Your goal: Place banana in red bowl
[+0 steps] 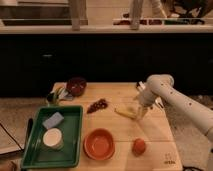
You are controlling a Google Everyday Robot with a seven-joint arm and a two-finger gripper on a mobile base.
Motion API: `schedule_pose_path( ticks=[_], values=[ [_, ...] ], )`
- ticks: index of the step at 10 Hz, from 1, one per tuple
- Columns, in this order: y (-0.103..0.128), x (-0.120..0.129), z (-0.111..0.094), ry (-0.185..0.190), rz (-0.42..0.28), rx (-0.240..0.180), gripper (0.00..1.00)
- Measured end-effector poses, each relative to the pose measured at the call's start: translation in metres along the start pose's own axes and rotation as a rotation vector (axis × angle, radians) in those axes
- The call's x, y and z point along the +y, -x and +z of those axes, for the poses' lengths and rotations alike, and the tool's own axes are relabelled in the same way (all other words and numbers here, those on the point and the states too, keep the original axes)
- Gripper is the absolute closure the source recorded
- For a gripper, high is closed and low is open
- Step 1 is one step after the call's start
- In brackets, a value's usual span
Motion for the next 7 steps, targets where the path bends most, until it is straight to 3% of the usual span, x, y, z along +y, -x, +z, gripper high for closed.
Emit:
schedule_pose_path(
  ticks=[4,7],
  values=[
    [0.023,0.005,0.015,0.04,-0.055,-0.021,0.2],
    [0.025,0.007,0.023,0.064,-0.063,-0.024,0.2]
  ],
)
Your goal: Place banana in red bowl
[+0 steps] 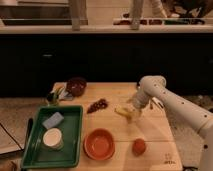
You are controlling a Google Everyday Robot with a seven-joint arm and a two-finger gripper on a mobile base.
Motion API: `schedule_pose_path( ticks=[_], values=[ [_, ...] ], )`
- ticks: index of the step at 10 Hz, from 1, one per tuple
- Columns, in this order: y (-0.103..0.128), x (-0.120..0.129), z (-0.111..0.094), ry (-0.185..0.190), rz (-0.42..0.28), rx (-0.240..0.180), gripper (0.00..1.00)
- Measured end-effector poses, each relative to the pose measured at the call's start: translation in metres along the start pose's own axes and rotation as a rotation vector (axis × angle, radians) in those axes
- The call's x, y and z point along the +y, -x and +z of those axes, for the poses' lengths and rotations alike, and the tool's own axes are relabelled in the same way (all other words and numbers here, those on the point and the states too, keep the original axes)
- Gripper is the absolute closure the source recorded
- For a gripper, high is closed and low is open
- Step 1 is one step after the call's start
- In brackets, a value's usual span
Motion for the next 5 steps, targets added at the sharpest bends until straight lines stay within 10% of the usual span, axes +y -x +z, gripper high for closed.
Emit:
schedule_pose_path(
  ticks=[5],
  values=[
    [0.0033,0.002,0.0114,0.028,-0.013,0.0,0.28]
  ],
)
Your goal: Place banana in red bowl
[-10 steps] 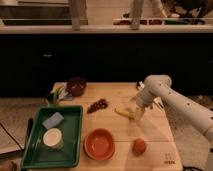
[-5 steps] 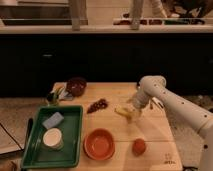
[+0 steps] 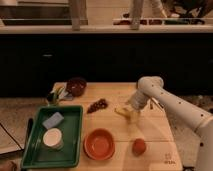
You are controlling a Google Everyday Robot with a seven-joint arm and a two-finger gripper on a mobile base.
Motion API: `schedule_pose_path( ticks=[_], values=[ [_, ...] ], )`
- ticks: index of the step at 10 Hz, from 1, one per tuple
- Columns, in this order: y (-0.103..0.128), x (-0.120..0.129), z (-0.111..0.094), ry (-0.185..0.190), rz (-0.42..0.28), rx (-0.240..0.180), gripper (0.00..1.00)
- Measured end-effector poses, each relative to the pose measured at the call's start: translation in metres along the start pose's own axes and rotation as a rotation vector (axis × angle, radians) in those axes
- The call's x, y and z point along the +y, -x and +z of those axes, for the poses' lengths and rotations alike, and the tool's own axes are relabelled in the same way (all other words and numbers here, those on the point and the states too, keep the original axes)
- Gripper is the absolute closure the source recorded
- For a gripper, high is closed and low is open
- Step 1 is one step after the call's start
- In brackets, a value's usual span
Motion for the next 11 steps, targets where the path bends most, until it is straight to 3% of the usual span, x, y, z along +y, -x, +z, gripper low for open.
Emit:
schedule_pose_path(
  ticks=[5,7,11],
  values=[
    [-0.0029,-0.0016,0.0056,0.017,-0.005,0.001,0.8],
    [-0.0016,-0.0026,0.0063,0.022,-0.009,0.004,0.97],
    [-0.004,-0.0075,-0.0001,0.017,-0.007,0.01,1.0]
  ],
)
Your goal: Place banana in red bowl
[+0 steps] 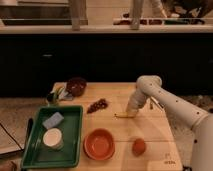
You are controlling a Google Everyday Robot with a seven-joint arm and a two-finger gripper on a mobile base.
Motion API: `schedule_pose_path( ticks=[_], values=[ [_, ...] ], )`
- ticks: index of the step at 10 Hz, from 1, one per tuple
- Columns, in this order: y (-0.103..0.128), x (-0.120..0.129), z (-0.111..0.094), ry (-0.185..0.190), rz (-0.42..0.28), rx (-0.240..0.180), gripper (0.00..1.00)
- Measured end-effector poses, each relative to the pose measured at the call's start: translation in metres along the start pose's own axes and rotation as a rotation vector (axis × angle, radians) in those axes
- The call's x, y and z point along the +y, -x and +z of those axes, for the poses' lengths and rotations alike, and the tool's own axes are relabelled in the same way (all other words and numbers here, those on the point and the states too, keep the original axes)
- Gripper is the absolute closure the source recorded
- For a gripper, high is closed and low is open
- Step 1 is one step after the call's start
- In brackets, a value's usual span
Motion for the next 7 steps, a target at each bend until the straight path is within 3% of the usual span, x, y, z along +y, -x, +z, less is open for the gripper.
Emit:
schedule_pose_path(
  ticks=[2,7],
  values=[
    [-0.003,-0.003,-0.013,-0.021,0.006,0.001,1.0],
    [0.006,-0.011,-0.068,-0.123,-0.011,-0.019,1.0]
  ],
)
